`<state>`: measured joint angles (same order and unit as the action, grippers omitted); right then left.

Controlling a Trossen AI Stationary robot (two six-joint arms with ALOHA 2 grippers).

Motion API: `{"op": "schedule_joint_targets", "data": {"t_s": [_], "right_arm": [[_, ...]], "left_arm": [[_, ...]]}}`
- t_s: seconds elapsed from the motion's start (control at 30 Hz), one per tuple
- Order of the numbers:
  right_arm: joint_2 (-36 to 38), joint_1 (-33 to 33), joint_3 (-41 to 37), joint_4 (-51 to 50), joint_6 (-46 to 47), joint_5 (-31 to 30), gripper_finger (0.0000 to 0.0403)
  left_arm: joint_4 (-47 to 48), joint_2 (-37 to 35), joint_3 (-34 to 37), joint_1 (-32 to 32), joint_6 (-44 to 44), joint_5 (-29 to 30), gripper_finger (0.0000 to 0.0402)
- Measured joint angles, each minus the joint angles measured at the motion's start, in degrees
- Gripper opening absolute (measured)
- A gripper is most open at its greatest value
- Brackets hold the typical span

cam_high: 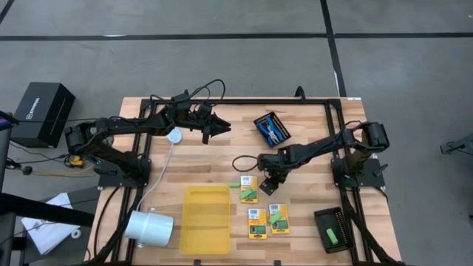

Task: Pick & Place School Supplies
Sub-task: Put the green eraser into the bottom black bin

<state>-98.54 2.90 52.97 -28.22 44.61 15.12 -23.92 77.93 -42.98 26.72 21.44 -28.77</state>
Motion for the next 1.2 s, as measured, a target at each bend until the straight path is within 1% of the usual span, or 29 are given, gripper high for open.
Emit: {"op": "schedule_joint_targets", "data": {"t_s": [0.2, 0.33, 0.43, 0.53, 0.6, 0.7, 0.77, 0.87, 0.97, 1.07, 1.2], "right_arm": [[0.0, -1.9, 0.0, 0.4, -1.3, 0.0, 0.0128], [1.6, -3.1, 0.2, 0.3, -2.7, 0.0, 0.0134], [4.7, -4.3, 0.2, 0.6, -3.2, -0.5, 0.0137], [9.0, -5.6, 0.2, 0.9, -3.1, -3.2, 0.0138], [12.3, -6.5, 0.2, 4.2, -1.8, -4.8, 0.0137], [17.1, -6.9, 0.5, 11.6, 0.3, -4.9, 0.0132], [18.3, -5.9, 1.8, 10.7, 1.7, -4.9, 0.0126], [17.0, -2.7, 2.7, 8.8, 3.5, -4.7, 0.0109], [13.6, 0.8, 2.7, 9.4, 5.0, -4.2, 0.0086], [9.7, 3.0, 2.9, 12.6, 6.6, -1.2, 0.0062], [3.9, 4.8, 6.5, 14.6, 6.9, 3.0, 0.0029]], "left_arm": [[0.6, 0.0, 0.0, 0.3, -0.1, 0.0, 0.0121], [0.6, 0.0, 0.0, 2.9, -1.2, -0.1, 0.0121], [1.1, -1.2, 0.0, 5.9, 0.2, -1.8, 0.0121], [2.5, -3.1, -0.1, 8.1, -0.9, -2.8, 0.0121], [4.7, -4.2, 0.0, 9.8, -2.0, -3.0, 0.0121], [6.1, -5.5, 0.0, 12.1, -1.8, -3.5, 0.0121], [6.3, -6.3, 0.0, 13.1, -1.3, -5.2, 0.0121], [6.5, -7.5, 0.0, 13.1, -0.2, -5.7, 0.0121], [8.4, -8.2, 0.0, 12.9, -0.2, -5.9, 0.0121], [11.7, -8.2, 0.0, 12.9, -1.5, -5.7, 0.0121], [12.9, -8.2, 0.0, 12.9, -1.9, -5.7, 0.0121]]}}
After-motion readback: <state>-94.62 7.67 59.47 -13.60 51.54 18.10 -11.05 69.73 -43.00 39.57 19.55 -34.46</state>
